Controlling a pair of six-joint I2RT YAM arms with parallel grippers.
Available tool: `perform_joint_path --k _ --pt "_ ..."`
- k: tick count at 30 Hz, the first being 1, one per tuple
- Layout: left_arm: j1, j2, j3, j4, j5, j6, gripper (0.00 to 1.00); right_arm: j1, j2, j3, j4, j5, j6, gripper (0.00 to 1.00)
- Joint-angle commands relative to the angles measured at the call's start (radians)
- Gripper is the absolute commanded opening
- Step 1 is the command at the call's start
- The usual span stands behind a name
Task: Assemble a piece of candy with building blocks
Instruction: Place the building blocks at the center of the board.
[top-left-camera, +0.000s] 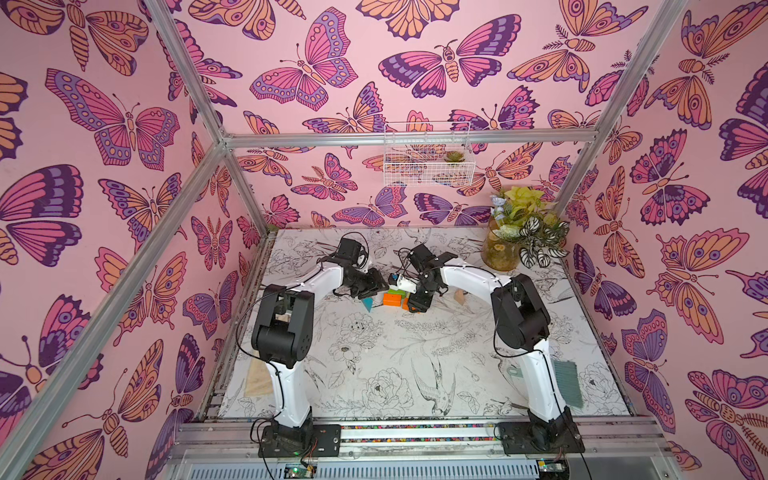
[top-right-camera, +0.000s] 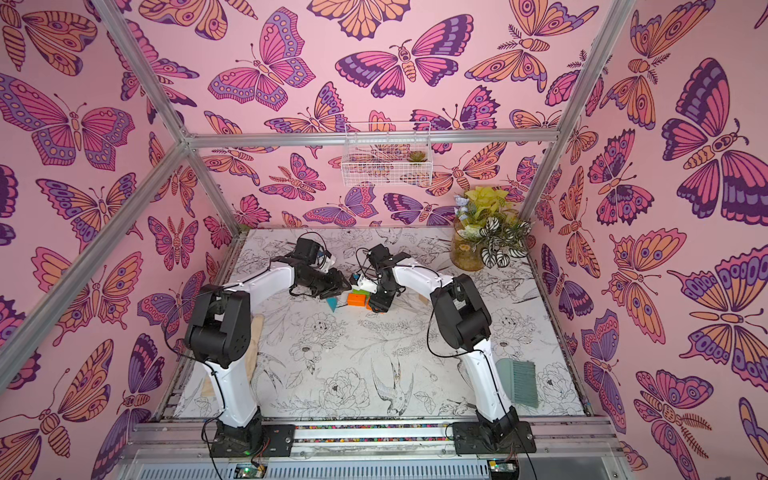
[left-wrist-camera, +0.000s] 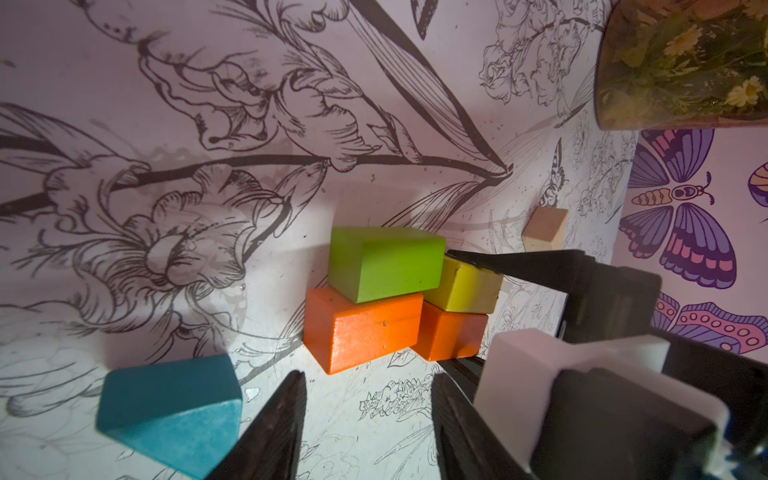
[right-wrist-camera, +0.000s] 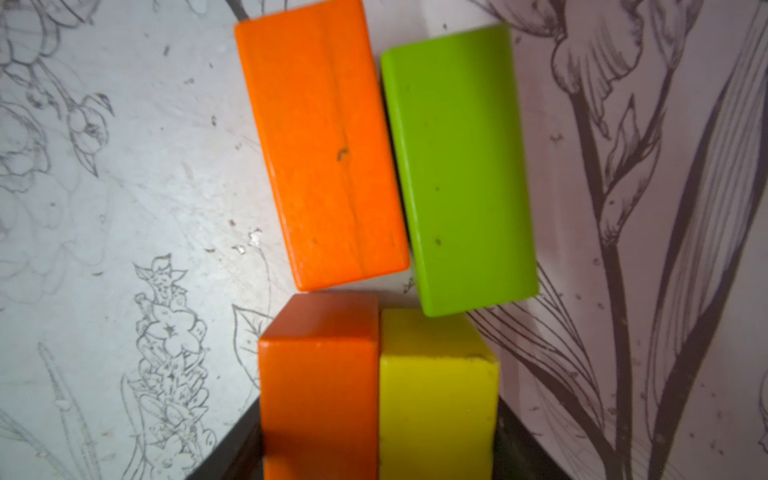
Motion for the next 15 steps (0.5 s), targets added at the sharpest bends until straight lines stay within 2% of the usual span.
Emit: perform_joint_path --k 1,3,8,12,15 --pt "0.000 -0.002 -0.013 -0.024 -0.014 0.016 0.52 0.006 -0.050 -0.023 0.039 -0.007 0.019 0.39" --pt "0.001 -0.012 -0.016 -0.023 -0.022 0.015 0.52 0.006 -0.075 -0.047 0.057 0.003 0.020 0.37" --pt "0.005 -0.047 -0.027 -0.024 -0.016 0.021 0.52 0.015 -0.107 -0.066 0.014 0.016 -0.009 0.03" --pt "0.020 -0.113 -0.059 -0.021 0.005 0.031 0.52 0.056 -0.205 -0.158 0.029 0.060 0.000 0.02" --pt "0.041 -0.185 -0.094 -0.012 0.038 0.031 0.52 0.109 -0.353 -0.380 0.197 0.058 -0.078 0.02"
